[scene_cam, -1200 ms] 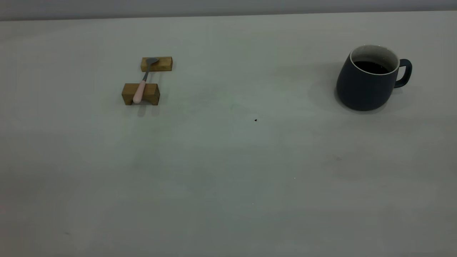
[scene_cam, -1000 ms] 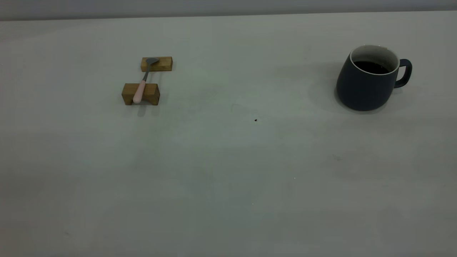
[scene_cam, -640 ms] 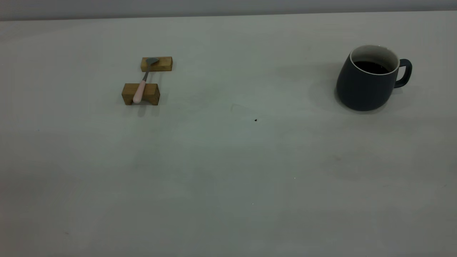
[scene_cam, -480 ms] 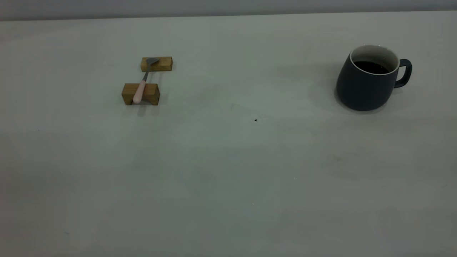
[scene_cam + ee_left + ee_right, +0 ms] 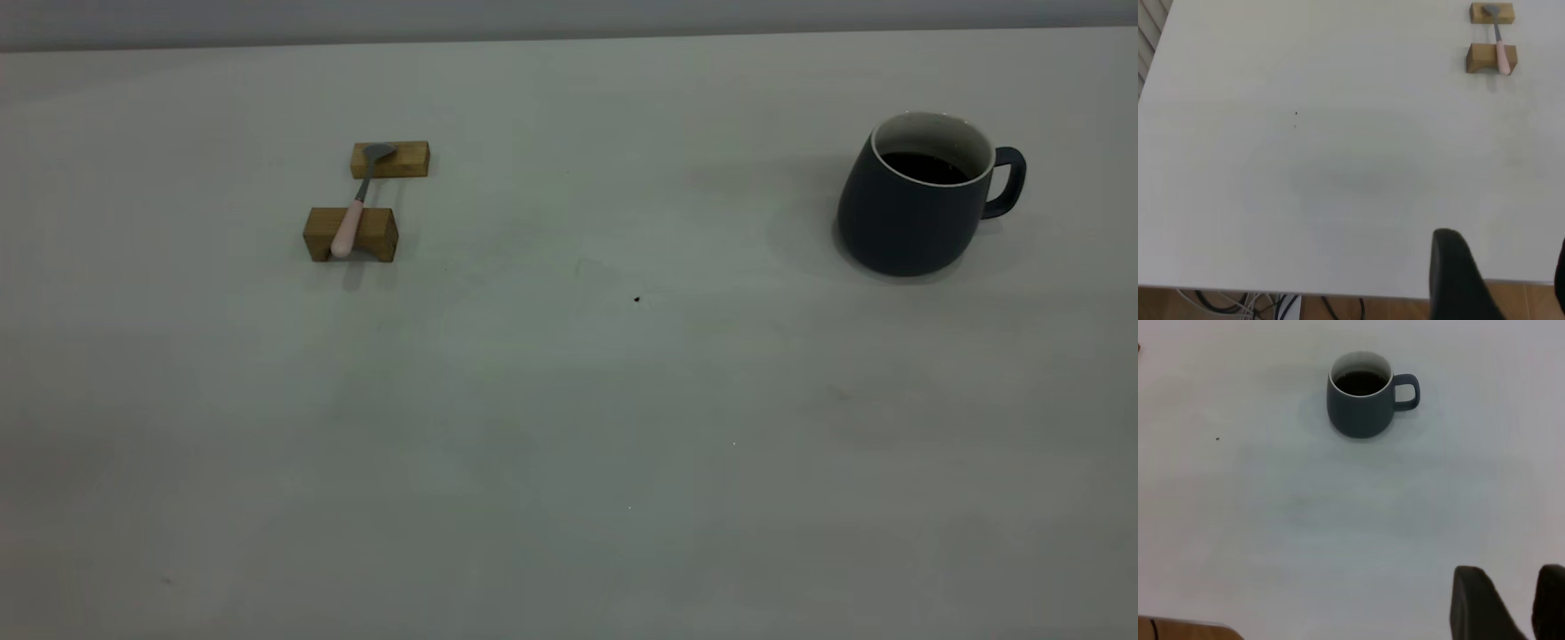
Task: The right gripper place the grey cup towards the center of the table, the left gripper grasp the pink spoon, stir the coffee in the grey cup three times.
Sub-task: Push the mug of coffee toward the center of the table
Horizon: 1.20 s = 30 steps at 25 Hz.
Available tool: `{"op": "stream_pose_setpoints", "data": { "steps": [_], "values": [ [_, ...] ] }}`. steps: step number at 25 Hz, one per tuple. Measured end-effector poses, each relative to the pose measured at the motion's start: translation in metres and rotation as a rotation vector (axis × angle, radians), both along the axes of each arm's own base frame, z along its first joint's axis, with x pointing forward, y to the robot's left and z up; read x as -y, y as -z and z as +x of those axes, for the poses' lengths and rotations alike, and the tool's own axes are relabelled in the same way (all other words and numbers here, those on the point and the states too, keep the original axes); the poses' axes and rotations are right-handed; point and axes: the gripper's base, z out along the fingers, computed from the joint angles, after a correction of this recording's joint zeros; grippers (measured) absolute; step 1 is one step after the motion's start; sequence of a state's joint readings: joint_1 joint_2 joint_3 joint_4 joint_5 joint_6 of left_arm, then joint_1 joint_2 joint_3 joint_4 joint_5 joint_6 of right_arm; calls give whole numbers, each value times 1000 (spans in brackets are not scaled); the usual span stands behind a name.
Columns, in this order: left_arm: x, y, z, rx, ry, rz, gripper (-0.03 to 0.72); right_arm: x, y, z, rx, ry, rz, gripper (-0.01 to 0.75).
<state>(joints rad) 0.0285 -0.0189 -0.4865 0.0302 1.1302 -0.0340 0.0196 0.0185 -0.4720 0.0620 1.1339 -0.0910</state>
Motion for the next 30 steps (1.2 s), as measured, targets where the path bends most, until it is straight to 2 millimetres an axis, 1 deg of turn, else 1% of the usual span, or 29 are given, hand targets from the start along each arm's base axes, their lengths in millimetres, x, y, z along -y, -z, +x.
{"op": "stream_pose_setpoints", "data": {
  "steps": [3, 4, 6, 7, 9, 10, 13, 17, 19, 20, 24, 27, 28, 30],
  "values": [
    [0, 0, 0, 0, 0, 0, 434, -1, -9, 1, 7, -1, 17, 242],
    [0, 0, 0, 0, 0, 0, 434, -1, -13, 5, -8, 0, 22, 242],
    [0, 0, 0, 0, 0, 0, 434, -1, -21, 20, -44, 4, 21, 256],
    [0, 0, 0, 0, 0, 0, 434, -1, -24, 32, -81, 5, 16, 270],
    [0, 0, 0, 0, 0, 0, 434, -1, -28, 62, -144, -10, -15, 311],
    [0, 0, 0, 0, 0, 0, 434, -1, -30, 77, -157, -21, -34, 344],
    [0, 0, 0, 0, 0, 0, 434, -1, -27, 129, -242, -49, -81, 471],
    [0, 0, 0, 0, 0, 0, 434, -2, 2, 196, -378, -162, -199, 668],
    [0, 0, 0, 0, 0, 0, 434, -2, 22, 227, -454, -237, -258, 715],
    [0, 0, 0, 0, 0, 0, 434, -2, 31, 243, -486, -281, -289, 722],
    [0, 0, 0, 0, 0, 0, 434, -4, 67, 294, -571, -452, -398, 729],
    [0, 0, 0, 0, 0, 0, 434, -4, 99, 325, -639, -597, -469, 729],
    [0, 0, 0, 0, 0, 0, 434, -4, 106, 334, -649, -644, -493, 729],
    [0, 0, 0, 0, 0, 0, 434, -5, 127, 351, -686, -729, -524, 729]
  ]
}}
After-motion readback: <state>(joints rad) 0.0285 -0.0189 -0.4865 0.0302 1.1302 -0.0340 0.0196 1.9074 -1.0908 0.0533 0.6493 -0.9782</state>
